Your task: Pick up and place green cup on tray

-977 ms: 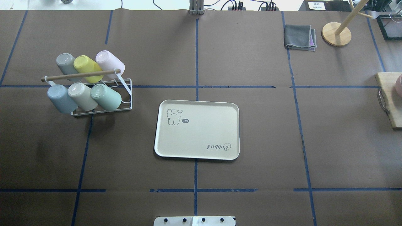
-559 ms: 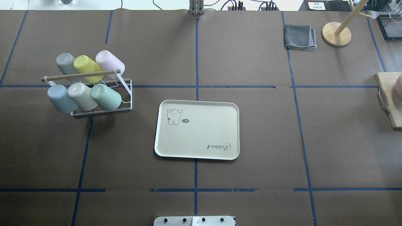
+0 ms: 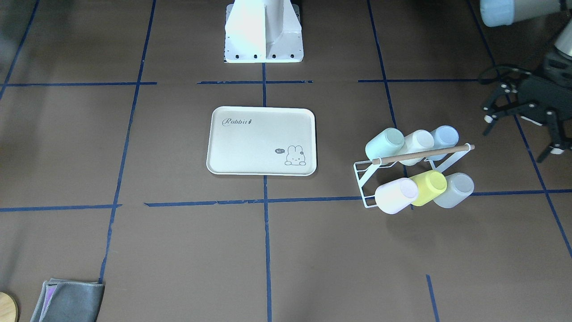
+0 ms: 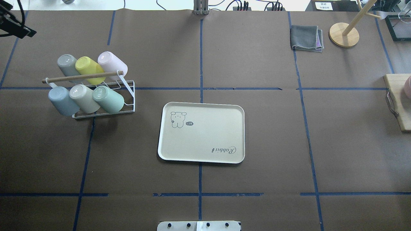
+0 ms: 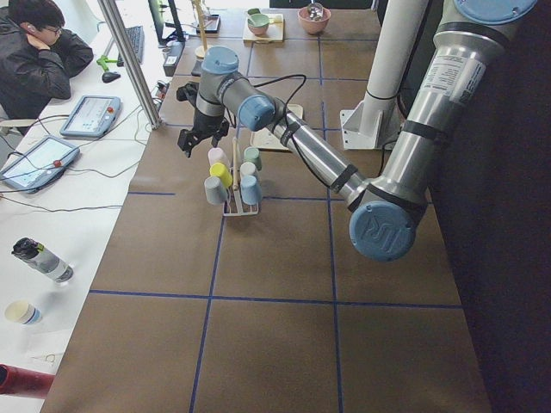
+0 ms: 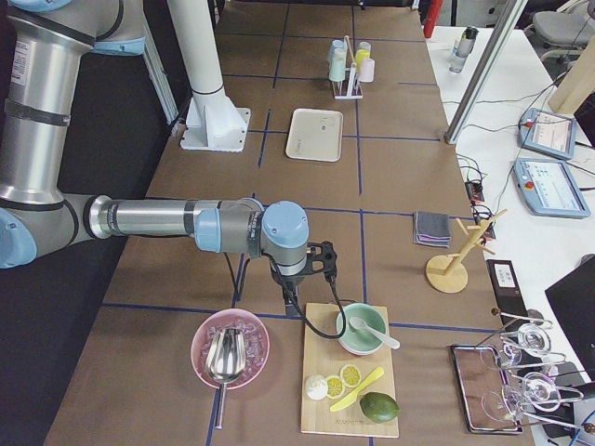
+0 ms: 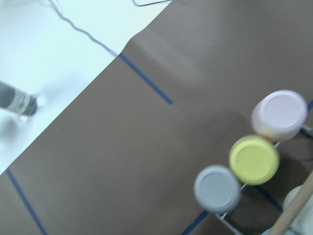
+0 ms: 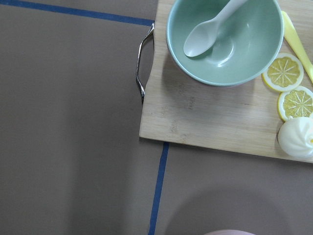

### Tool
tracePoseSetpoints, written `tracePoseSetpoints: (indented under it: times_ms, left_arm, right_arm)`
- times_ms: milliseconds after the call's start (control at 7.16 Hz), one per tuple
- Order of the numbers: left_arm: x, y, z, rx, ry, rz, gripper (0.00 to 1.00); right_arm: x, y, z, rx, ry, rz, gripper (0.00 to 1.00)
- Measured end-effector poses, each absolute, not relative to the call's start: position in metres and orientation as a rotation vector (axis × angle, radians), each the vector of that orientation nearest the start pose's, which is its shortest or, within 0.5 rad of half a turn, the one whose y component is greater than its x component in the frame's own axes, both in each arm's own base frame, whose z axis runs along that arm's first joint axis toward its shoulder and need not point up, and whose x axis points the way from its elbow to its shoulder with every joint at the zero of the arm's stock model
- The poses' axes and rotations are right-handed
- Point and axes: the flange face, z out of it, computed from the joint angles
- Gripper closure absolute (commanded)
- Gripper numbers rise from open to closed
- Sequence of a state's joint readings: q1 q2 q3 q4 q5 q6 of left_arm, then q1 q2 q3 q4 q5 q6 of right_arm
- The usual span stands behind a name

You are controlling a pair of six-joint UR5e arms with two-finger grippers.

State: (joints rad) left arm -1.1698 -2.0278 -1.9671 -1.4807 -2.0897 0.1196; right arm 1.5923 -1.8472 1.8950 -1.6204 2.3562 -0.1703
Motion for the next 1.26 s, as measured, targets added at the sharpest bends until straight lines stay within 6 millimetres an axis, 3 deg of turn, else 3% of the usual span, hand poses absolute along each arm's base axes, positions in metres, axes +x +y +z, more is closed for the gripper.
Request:
tracePoseSetpoints:
  times_ms: [279, 419, 977, 1257]
  left_arm:
    - [0.202, -0.515, 0.182, 0.759, 0.515, 0.804, 0.0]
    - [0.228, -0.492, 0.17, 0.794, 0.408, 0.923, 0.0]
    - [0.326, -0.424, 0.173, 0.75, -0.095, 1.404, 0.0]
    - [0.358, -0.404, 0.183, 0.711, -0.32, 1.628, 0.0]
  right_arm:
    - [0.071, -0.374, 0.624, 0.072, -0.782, -0.14, 0.0]
    - [0.071, -0.374, 0.625, 0.07, -0.782, -0.139, 0.0]
    - [0.071, -0.37, 0.629, 0.061, -0.782, -0.135, 0.0]
    - [0.071, -0.37, 0.63, 0.058, -0.783, -0.134, 0.0]
